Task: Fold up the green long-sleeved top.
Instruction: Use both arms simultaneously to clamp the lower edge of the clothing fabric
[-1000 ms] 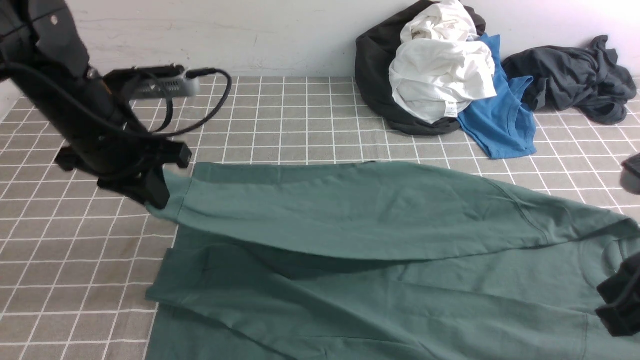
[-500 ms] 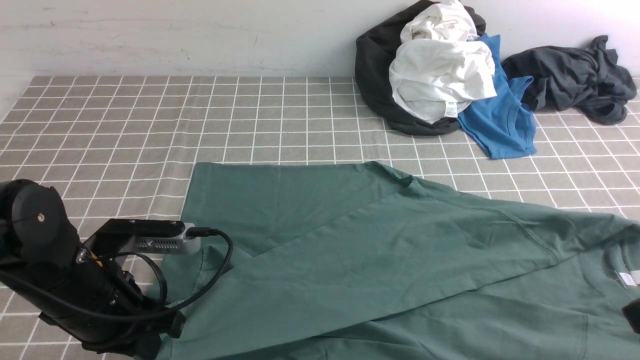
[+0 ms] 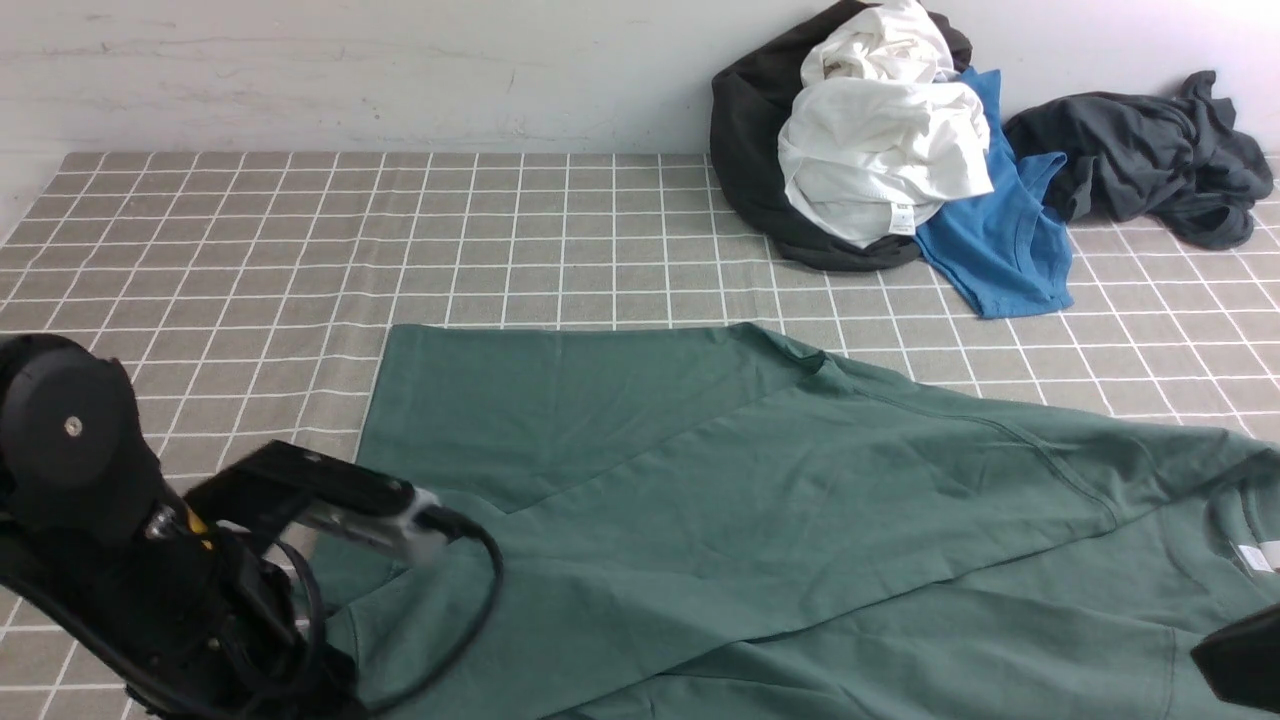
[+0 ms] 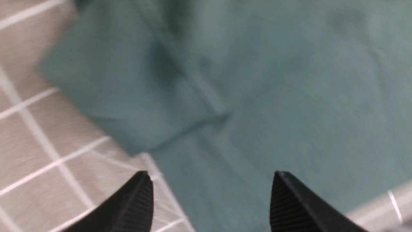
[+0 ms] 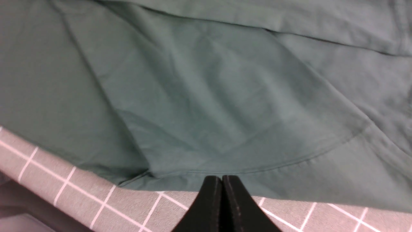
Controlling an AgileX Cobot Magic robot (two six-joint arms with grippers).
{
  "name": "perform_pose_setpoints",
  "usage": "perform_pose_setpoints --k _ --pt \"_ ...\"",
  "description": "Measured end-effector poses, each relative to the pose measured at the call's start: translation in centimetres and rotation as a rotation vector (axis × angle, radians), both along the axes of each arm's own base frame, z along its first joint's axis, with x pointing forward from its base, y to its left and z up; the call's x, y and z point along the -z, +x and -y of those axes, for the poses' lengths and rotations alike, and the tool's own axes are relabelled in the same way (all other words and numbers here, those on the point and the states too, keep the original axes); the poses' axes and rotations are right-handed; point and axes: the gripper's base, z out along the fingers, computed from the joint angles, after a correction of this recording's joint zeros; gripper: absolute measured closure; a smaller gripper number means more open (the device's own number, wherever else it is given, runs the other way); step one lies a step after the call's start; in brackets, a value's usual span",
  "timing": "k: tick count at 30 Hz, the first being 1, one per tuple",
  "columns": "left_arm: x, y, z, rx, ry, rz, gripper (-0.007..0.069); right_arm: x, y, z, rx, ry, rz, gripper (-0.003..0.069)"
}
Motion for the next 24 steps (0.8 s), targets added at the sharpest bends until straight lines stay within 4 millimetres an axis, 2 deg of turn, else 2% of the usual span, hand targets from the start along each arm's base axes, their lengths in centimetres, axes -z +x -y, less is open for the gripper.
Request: perform_pose_setpoints --k 2,3,5,9,12,17,24 --pt "0.2 -2.6 2.3 0.253 0.016 0.005 0.0191 0.0 -0.2 -0.3 -0.034 -0.012 0.007 0.0675" --pt "0.3 -2.7 2.2 0.253 0.017 0.002 0.0192 0.0 -0.2 -0.3 -0.035 -0.014 0.008 0.0675" --pt "2.0 -5.5 3.7 0.530 0.087 -0.018 0.0200 0.0 -0.3 -0.4 -0.053 -0.026 0.014 0.0675" --pt "4.2 -7.4 4.3 0.736 0.174 0.008 0.0200 0.0 -0.2 -0.4 -0.055 -0.033 0.018 0.0675" --pt "5.3 -7.6 5.0 0.801 0.194 0.032 0.0200 0.0 -0.2 -0.4 -0.054 -0.037 0.020 0.0675" --pt "7.1 -7.2 5.6 0.808 0.223 -0.019 0.0196 0.0 -0.2 -0.3 -0.054 -0.038 0.020 0.0675" --pt "7.5 -7.1 5.9 0.791 0.230 -0.058 0.0178 0.0 -0.2 -0.3 -0.054 -0.040 0.021 0.0675"
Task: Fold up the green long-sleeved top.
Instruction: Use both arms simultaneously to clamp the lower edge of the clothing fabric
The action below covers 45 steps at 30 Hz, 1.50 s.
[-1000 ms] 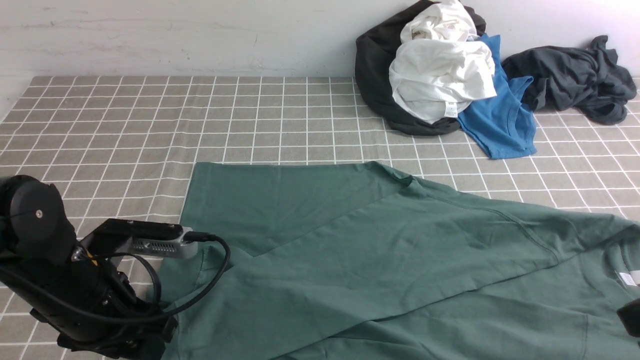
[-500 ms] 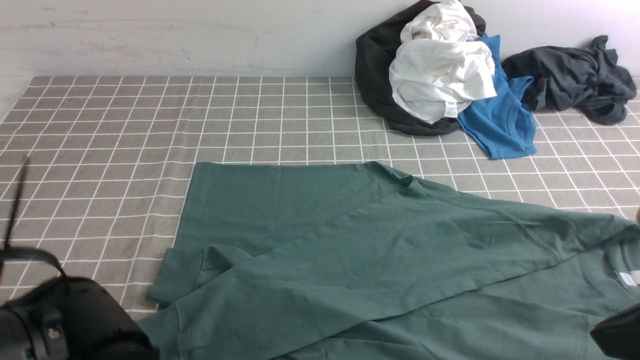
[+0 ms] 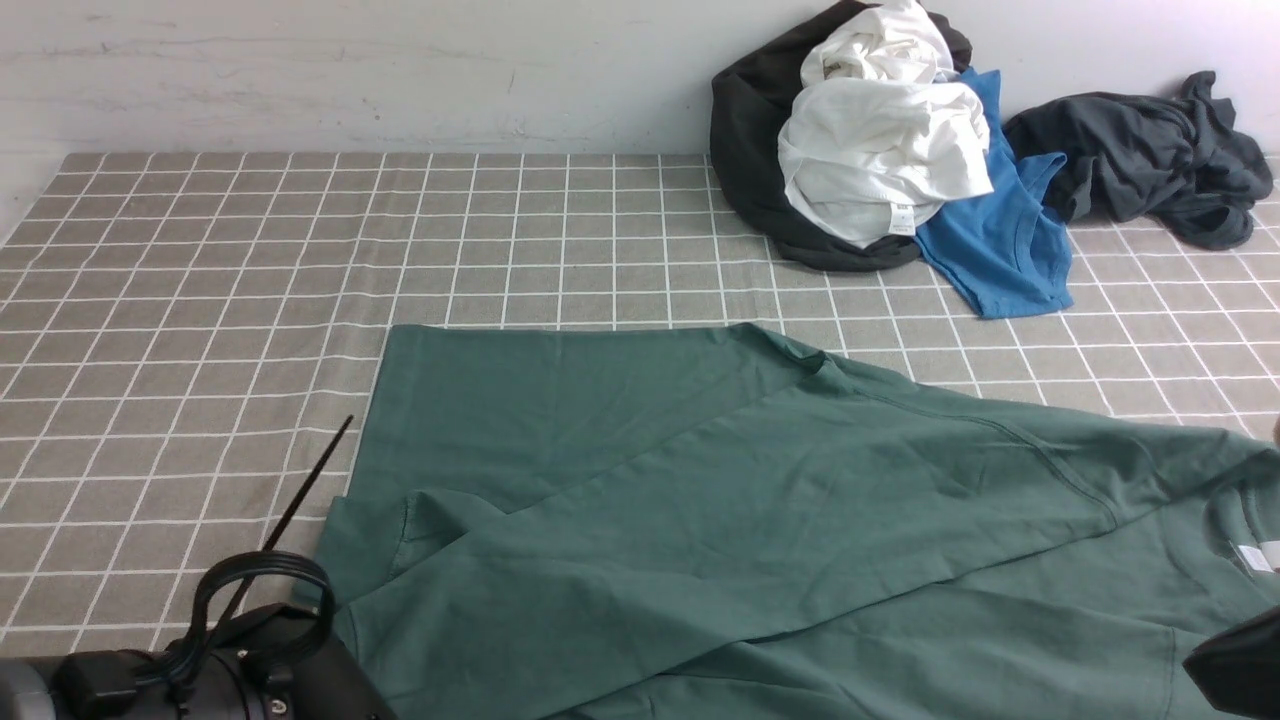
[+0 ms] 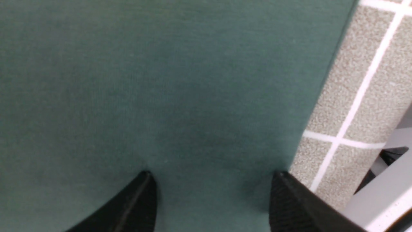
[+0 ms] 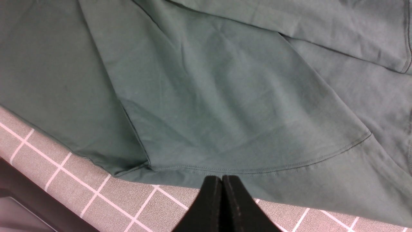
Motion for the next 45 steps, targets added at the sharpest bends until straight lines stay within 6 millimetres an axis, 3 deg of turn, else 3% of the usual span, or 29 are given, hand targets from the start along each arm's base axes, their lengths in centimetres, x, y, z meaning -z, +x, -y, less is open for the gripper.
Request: perform_pose_setpoints --k 7,20,28,29,36,41,45 --pt "-0.4 -1.2 0.1 0.072 0.002 0.011 0.0177 0.0 0.0 0.0 -0.002 -0.003 0.002 0.0675" --pt "0.2 -0.5 0.4 0.087 0.038 0.033 0.0185 0.0 0.0 0.0 -0.002 -0.006 0.003 0.0675" --pt "-1.2 0.7 1.0 -0.041 0.024 0.129 0.0364 0.0 0.0 0.0 -0.002 -0.006 0.003 0.0675" --pt "-1.3 1.0 0.9 -0.057 0.028 0.147 0.0426 0.0 0.0 0.0 -0.002 -0.006 0.003 0.0675" --pt "-1.0 1.9 0.0 -0.131 0.048 0.123 0.0601 0.0 0.0 0.0 -0.002 -0.006 0.003 0.0675" --pt "-0.9 1.9 0.0 -0.139 0.054 0.110 0.0622 0.0 0.0 0.0 -0.031 -0.019 0.012 0.0674" --pt "-1.0 1.6 -0.2 -0.140 0.083 0.086 0.0622 0.0 -0.1 -0.2 -0.118 -0.043 0.031 0.0634"
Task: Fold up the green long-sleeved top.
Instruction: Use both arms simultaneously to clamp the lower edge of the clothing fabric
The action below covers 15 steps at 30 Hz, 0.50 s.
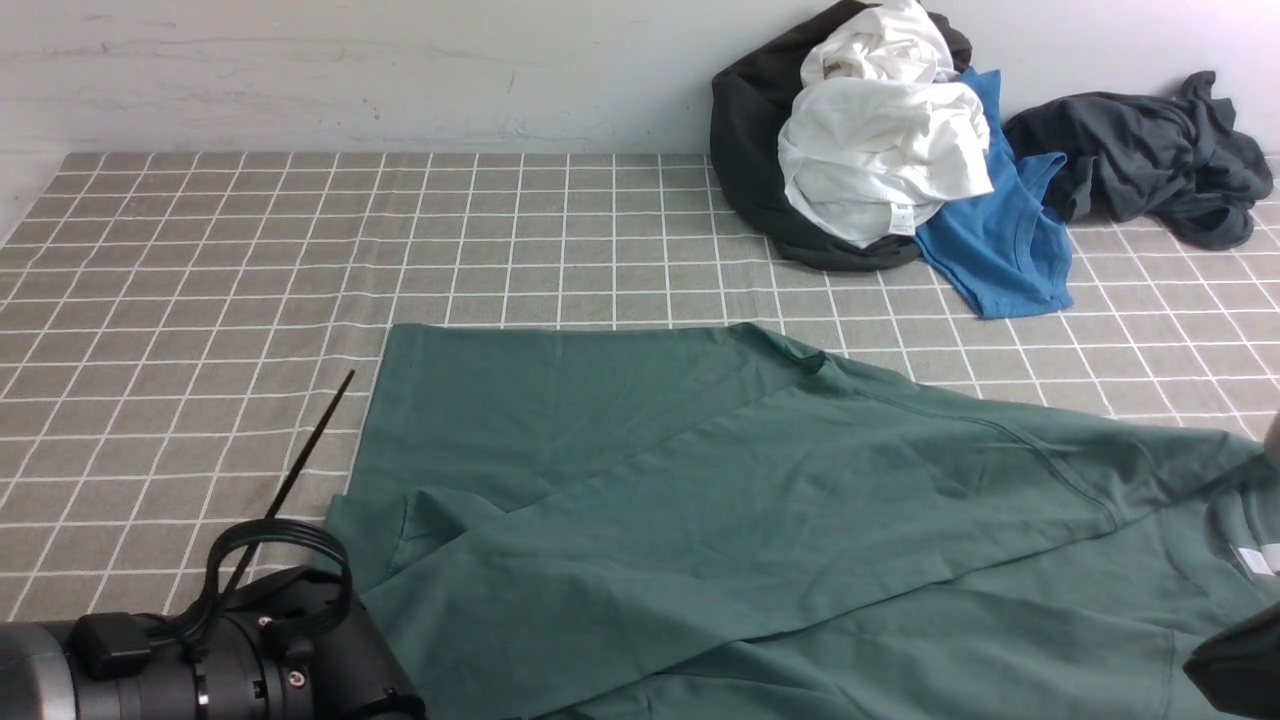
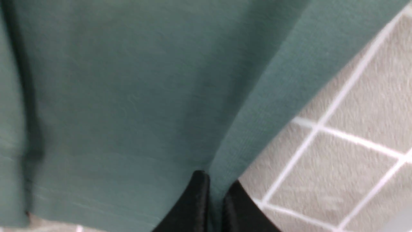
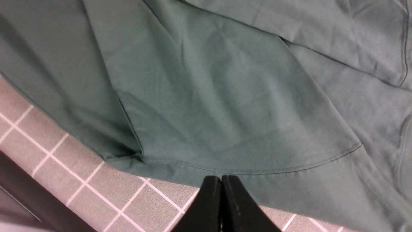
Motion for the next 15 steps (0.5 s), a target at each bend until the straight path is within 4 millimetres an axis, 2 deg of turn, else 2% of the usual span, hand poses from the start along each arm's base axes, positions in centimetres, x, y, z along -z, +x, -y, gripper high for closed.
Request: perform_pose_setpoints --k 2,3,5,7,9,10,11,12,15 --pt "0.0 -0.1 -0.1 -0.002 0.012 -0.012 0.0622 0.4 -0.3 -0.4 -0.104 -0.017 0.004 0.0560" --pt "0.0 -0.1 -0.1 -0.002 0.012 -0.012 0.0622 0.4 -0.3 -0.4 -0.112 -0.020 0.003 0.0560" --pt "0.0 -0.1 -0.1 -0.003 0.013 -0.013 0.0622 1.5 -0.6 -0.6 -0.203 -0.058 -0.010 0.0470" --pt "0.0 -0.1 -0.1 -0.004 0.013 -0.012 0.0622 3.6 -0.9 -0.4 -0.310 -0.124 -0.029 0.0344" --pt "0.0 -0.1 -0.1 -0.011 0.014 -0.012 0.0622 5.9 -0.9 -0.1 -0.376 -0.183 -0.015 0.0248" --pt "0.0 -0.1 -0.1 -0.014 0.014 -0.012 0.0622 6.7 -0.9 0.0 -0.391 -0.200 -0.004 0.0216" --pt "0.0 -0.1 -0.1 -0.014 0.014 -0.012 0.0622 6.7 -0.8 0.0 -0.395 -0.203 0.008 0.0209" --pt "0.0 -0.1 -0.1 -0.017 0.014 -0.011 0.0622 8.4 -0.7 0.4 -0.437 -0.269 0.043 0.0160" --pt "-0.1 -0.1 -0.1 -0.020 0.014 -0.010 0.0622 11.2 -0.5 1.3 -0.504 -0.393 0.118 0.0119"
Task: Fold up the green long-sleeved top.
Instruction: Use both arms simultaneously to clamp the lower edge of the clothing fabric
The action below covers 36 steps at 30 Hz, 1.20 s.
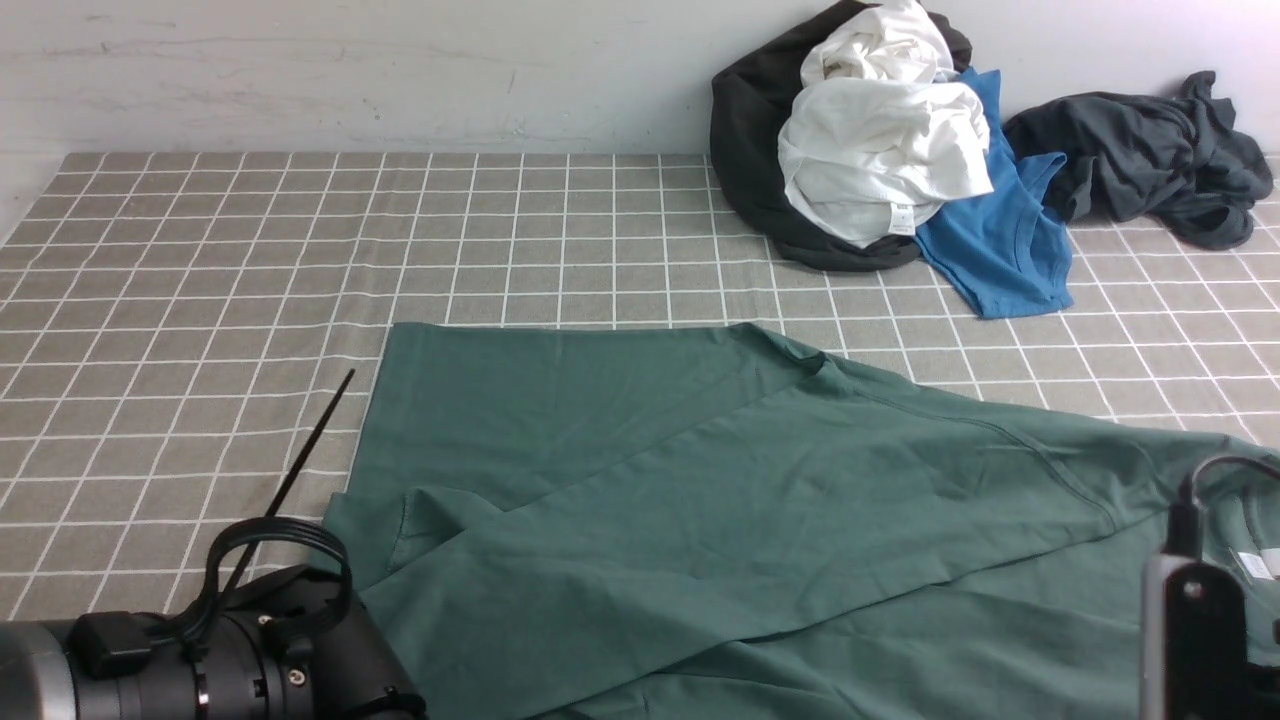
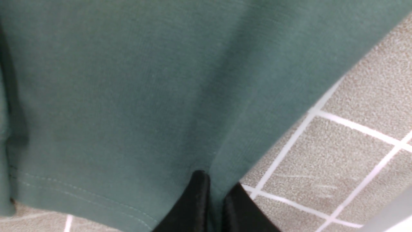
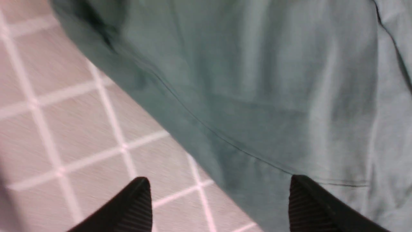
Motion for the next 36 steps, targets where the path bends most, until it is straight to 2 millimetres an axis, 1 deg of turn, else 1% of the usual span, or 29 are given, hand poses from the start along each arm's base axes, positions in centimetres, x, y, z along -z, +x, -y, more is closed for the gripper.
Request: perform_pose_setpoints --k 2,3,4,5,7,10,12,15,17,20,23,24,25,26,27,28,29,30,31,32,33,36 --pt "0.0 0.0 0.0 -0.001 0.000 0.000 0.0622 1.6 0.2 0.6 -0.053 -0.082 0.049 0.0110" --pt "0.0 0.0 0.0 -0.001 0.000 0.000 0.0622 1.7 0.2 0.6 -0.055 -0.086 0.054 0.0110" --pt "0.0 0.0 0.0 -0.002 -0.001 -0.002 0.0622 2.7 0.4 0.8 -0.061 -0.122 0.061 0.0109" --pt "0.0 0.0 0.0 -0.002 -0.001 -0.001 0.0622 3.2 0.5 0.9 -0.058 -0.136 0.059 0.0109" --pt "0.0 0.0 0.0 -0.004 -0.002 -0.003 0.0622 4.3 0.9 0.9 -0.051 -0.169 0.048 0.0109" --pt "0.0 -0.1 0.1 -0.008 -0.006 -0.005 0.0622 5.4 1.8 0.5 -0.066 -0.201 0.057 0.0109" --pt "0.0 -0.1 0.1 -0.009 -0.006 -0.006 0.0622 5.7 2.2 0.3 -0.077 -0.204 0.068 0.0109" --pt "0.0 -0.1 0.1 -0.009 -0.006 -0.006 0.0622 6.8 2.9 -0.1 -0.106 -0.234 0.050 0.0109" --pt "0.0 -0.1 0.1 -0.010 -0.008 -0.006 0.0622 6.9 3.4 -0.3 -0.113 -0.247 0.049 0.0113" --pt "0.0 -0.1 0.1 -0.011 -0.009 -0.007 0.0622 6.8 3.7 -0.5 -0.111 -0.254 0.049 0.0137" --pt "0.0 -0.1 0.1 -0.012 -0.009 -0.008 0.0622 6.9 3.7 -0.4 -0.086 -0.249 0.042 0.0219" --pt "0.0 -0.1 0.1 -0.013 -0.010 -0.008 0.0622 6.9 3.7 -0.4 -0.084 -0.247 0.042 0.0257" --pt "0.0 -0.1 0.1 -0.013 -0.009 -0.009 0.0622 6.9 3.7 -0.5 -0.087 -0.247 0.046 0.0318" --pt "0.0 -0.1 0.1 -0.013 -0.009 -0.009 0.0622 6.8 3.7 -0.5 -0.086 -0.246 0.049 0.0355" --pt "0.0 -0.1 0.1 -0.013 -0.009 -0.009 0.0622 6.8 3.7 -0.4 -0.086 -0.245 0.050 0.0365" --pt "0.0 -0.1 0.1 -0.013 -0.009 -0.009 0.0622 6.7 3.7 -0.4 -0.082 -0.240 0.054 0.0414" --pt "0.0 -0.1 0.1 -0.013 -0.009 -0.009 0.0622 6.5 3.6 -0.4 -0.071 -0.228 0.059 0.0483" --pt "0.0 -0.1 0.1 -0.014 -0.009 -0.010 0.0622 6.4 3.5 -0.4 -0.063 -0.222 0.061 0.0522" --pt "0.0 -0.1 0.1 -0.014 -0.009 -0.010 0.0622 6.1 3.4 -0.3 -0.049 -0.213 0.064 0.0584" --pt "0.0 -0.1 0.1 -0.014 -0.009 -0.010 0.0622 6.1 3.4 -0.3 -0.048 -0.213 0.066 0.0592" --pt "0.0 -0.1 0.1 -0.014 -0.009 -0.010 0.0622 5.9 3.3 -0.2 -0.031 -0.201 0.068 0.0637" --pt "0.0 -0.1 0.1 -0.014 -0.009 -0.010 0.0622 5.6 3.1 -0.1 -0.008 -0.185 0.069 0.0652"
